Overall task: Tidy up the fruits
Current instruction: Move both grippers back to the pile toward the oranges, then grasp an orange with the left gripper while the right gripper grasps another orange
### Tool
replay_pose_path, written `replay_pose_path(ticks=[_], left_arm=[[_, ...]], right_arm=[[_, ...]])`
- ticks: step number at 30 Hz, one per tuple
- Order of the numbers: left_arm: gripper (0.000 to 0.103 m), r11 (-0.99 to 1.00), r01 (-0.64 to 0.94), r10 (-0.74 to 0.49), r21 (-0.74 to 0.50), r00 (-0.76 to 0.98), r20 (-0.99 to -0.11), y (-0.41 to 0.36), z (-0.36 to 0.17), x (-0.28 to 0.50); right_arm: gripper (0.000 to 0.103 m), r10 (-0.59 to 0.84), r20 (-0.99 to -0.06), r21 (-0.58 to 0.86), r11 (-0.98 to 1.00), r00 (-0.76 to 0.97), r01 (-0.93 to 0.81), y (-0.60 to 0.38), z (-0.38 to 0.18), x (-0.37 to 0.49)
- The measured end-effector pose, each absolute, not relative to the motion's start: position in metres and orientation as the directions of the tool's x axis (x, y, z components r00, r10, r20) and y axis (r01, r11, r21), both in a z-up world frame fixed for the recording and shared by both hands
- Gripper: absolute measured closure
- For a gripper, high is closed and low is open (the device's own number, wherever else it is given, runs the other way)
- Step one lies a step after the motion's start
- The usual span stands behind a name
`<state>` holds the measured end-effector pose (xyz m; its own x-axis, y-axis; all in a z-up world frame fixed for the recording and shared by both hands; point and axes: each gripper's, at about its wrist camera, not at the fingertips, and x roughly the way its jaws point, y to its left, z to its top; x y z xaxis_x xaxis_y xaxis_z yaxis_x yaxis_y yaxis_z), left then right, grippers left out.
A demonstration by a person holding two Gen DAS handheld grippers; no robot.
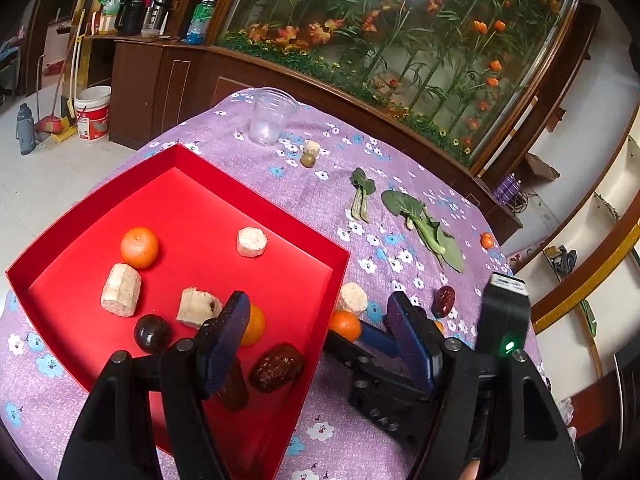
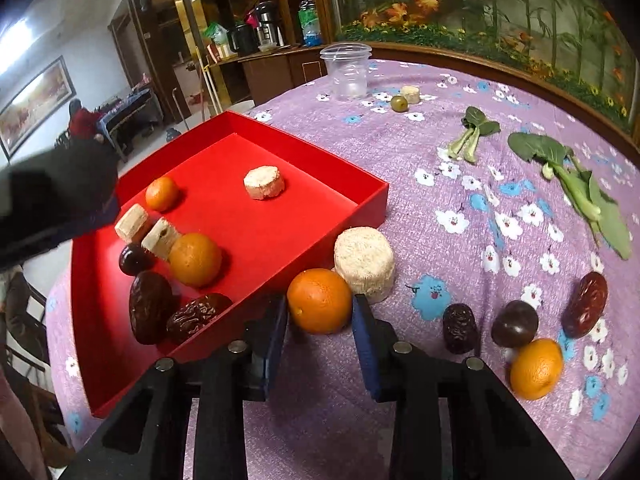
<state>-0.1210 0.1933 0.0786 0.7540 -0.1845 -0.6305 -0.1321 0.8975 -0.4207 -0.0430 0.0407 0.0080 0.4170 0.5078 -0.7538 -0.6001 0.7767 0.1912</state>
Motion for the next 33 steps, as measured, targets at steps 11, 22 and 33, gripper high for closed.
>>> replay_pose_path(ticks=[11,22,33], left_arm=[[0.033,0.912,-0.049,-0.255,-0.407,0.711,-0.655,0.164,0.068,-0.110],[0.034,0.923,0.199,-0.380,-0.329,0.598,-0.705,0.067,0.047,-0.082],[0.060,0.892,0.309,-0.449,-0.330,0.526,-0.722,0.024,0.034,-0.042]], right_arm=[[0.066,0.444,-0.768,0.291,0.884,0.462,-0.367,-0.103,0.014,-0.064],[0.051,0.445,-0.747,0.330,0.893,0.494,-0.306,-0.141,0.009,-0.073],[0.051,0.417,-0.759,0.240,0.893,0.500,-0.381,-0.118,0.009,-0.061]])
